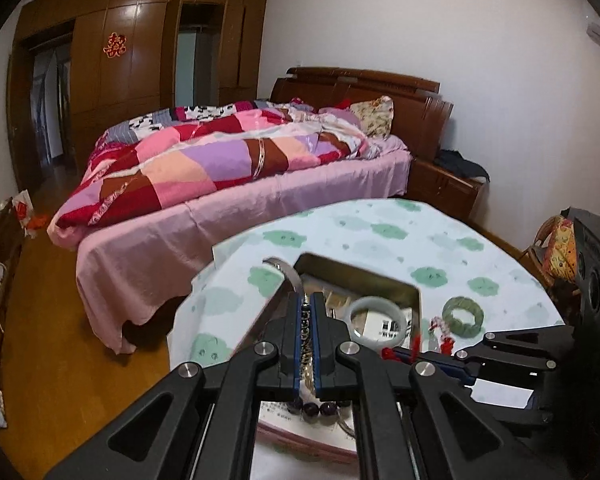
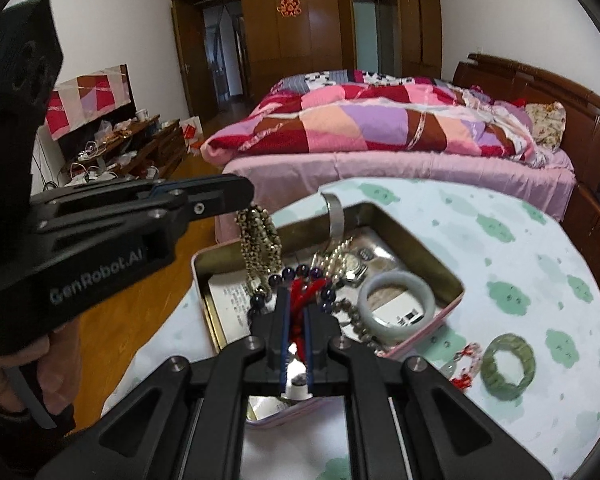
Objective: Organize jewelry
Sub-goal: 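Carry the gold chain with the left tool while the right tool carries the charm to the tin, then release the gold chain into the tin with the left tool while the right tool drops the charm in, then grasp the green jade bangle with the right tool and lift it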
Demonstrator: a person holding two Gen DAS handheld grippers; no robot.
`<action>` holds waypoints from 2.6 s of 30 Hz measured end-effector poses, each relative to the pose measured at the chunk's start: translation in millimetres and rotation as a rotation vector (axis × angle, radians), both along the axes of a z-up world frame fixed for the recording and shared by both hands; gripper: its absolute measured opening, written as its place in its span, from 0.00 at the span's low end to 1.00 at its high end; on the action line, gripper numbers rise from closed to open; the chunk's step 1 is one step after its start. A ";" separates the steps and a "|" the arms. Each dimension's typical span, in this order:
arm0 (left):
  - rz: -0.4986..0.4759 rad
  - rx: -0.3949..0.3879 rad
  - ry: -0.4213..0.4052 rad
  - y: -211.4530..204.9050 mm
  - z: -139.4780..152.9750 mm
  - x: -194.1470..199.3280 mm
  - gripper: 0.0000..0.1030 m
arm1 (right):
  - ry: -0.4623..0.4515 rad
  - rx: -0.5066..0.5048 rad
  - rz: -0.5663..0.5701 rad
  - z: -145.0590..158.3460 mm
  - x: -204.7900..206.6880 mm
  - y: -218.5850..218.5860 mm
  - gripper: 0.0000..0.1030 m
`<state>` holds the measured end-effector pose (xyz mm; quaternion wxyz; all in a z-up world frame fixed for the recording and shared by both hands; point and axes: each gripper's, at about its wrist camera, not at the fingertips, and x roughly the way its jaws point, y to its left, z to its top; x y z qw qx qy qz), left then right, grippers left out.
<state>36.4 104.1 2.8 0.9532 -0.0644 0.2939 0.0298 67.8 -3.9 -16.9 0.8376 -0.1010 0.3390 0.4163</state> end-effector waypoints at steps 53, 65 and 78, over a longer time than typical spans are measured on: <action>0.036 0.004 0.119 4.1 -39.9 14.2 0.44 | 0.047 -0.042 -0.036 -32.1 1.7 1.8 0.51; 0.075 0.022 0.111 7.6 -38.5 13.5 0.62 | 0.026 -0.027 -0.062 -28.1 3.5 -2.8 0.68; 0.100 0.024 0.102 9.7 -33.7 11.3 0.68 | 0.004 -0.011 -0.075 -21.3 -0.5 -12.9 0.76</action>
